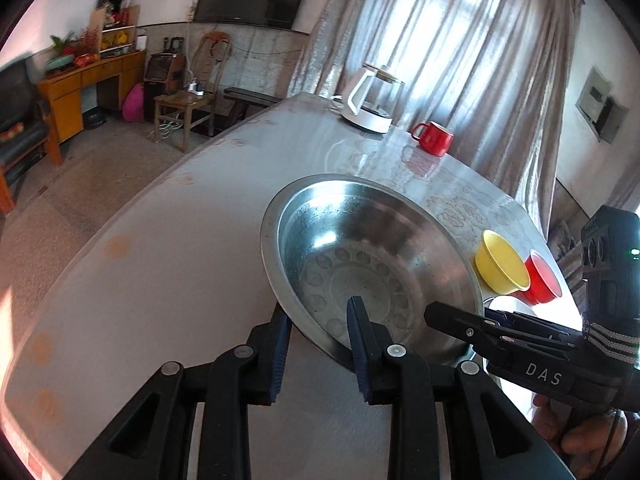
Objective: Organize plates and bowls
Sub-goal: 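Slide the steel basin across the table with the left tool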
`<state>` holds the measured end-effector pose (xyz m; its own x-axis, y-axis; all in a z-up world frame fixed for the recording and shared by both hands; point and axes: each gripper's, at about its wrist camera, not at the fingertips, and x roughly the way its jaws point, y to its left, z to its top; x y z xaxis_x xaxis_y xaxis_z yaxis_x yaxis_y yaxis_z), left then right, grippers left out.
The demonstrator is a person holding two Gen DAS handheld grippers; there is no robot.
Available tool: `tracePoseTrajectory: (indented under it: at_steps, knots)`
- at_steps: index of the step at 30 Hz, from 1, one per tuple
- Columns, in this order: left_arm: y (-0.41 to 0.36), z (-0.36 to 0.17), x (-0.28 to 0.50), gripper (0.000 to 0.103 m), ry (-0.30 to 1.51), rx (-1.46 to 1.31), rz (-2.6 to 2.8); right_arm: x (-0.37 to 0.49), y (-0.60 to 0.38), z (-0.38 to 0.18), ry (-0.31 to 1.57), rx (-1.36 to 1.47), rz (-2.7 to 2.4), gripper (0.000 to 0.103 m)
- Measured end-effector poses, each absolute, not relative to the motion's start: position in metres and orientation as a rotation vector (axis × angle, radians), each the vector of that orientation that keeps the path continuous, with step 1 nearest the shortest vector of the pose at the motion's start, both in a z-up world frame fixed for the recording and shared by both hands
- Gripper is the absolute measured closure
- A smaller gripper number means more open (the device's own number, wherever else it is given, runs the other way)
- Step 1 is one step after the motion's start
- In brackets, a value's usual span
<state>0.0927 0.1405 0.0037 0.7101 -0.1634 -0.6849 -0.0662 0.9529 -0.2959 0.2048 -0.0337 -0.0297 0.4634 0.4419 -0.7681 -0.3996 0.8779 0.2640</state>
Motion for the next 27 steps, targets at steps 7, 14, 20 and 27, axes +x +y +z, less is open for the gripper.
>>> tracePoseTrajectory:
  at_steps: [7, 14, 20, 27]
  knots:
    - [0.151, 0.002, 0.062, 0.074, 0.786, -0.317, -0.023, 0.178, -0.019, -0.029, 0.952, 0.008, 0.572, 0.067]
    - [0.155, -0.003, 0.042, 0.074, 0.803, -0.329, -0.002, 0.16, -0.012, -0.034, 0.956, 0.005, 0.605, 0.067]
    - [0.155, -0.009, 0.039, 0.074, 0.823, -0.324, 0.004, 0.156, -0.014, -0.041, 0.972, 0.024, 0.614, 0.067]
    - [0.154, -0.011, 0.036, 0.073, 0.826, -0.314, 0.009, 0.15, -0.013, -0.045, 0.965, 0.034, 0.613, 0.067]
